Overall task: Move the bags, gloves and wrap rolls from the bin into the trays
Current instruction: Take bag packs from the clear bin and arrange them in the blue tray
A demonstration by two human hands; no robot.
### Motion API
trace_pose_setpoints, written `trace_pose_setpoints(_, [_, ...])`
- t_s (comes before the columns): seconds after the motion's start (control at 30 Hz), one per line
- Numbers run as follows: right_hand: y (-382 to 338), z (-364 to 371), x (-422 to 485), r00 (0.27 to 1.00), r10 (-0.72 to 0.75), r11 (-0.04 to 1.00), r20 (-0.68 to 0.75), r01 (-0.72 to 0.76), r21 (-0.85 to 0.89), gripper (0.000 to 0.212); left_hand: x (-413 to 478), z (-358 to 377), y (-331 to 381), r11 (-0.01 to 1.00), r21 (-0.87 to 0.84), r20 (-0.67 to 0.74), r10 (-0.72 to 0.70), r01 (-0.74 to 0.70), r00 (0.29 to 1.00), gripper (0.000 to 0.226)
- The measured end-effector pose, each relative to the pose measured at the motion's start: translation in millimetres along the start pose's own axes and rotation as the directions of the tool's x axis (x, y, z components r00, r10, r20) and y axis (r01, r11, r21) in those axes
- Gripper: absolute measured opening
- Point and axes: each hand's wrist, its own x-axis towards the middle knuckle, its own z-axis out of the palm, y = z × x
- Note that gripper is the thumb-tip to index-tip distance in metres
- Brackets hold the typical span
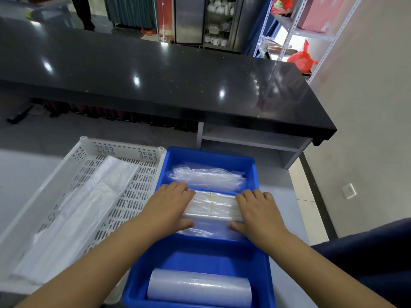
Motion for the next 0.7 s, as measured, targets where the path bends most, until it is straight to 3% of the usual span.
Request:
trace_pose_setpoints(0.17, [-16, 9, 1, 0.999, 0.044, 0.998, -0.023, -0.044, 0.038, 0.047, -1, 16, 9, 0.997, 0.032, 0.039, -0.064, 0.063, 0.997, 0.073])
trace_pose_setpoints(0.47, [-20, 25, 5, 0.995, 0.062, 0.969, -0.075, -0.042, 0.243, 0.041, -1, 18, 12, 0.963, -0.218, 0.028, -0.157, 0.159, 0.987, 0.061])
trace_pose_setpoints(0.57, [-17, 25, 4, 0.995, 0.039, 0.967, -0.087, -0.016, 0.254, 0.042, -2, 20, 14, 0.969, -0.189, 0.009, -0.162, 0.161, 0.987, 0.060])
trace_pose_setpoints(0.7, [-11, 20, 0, 0.991, 0.055, 0.991, -0.124, -0.039, 0.130, 0.043, -2, 19, 17, 0.986, -0.072, -0.019, -0.155, 0.153, 0.988, 0.057])
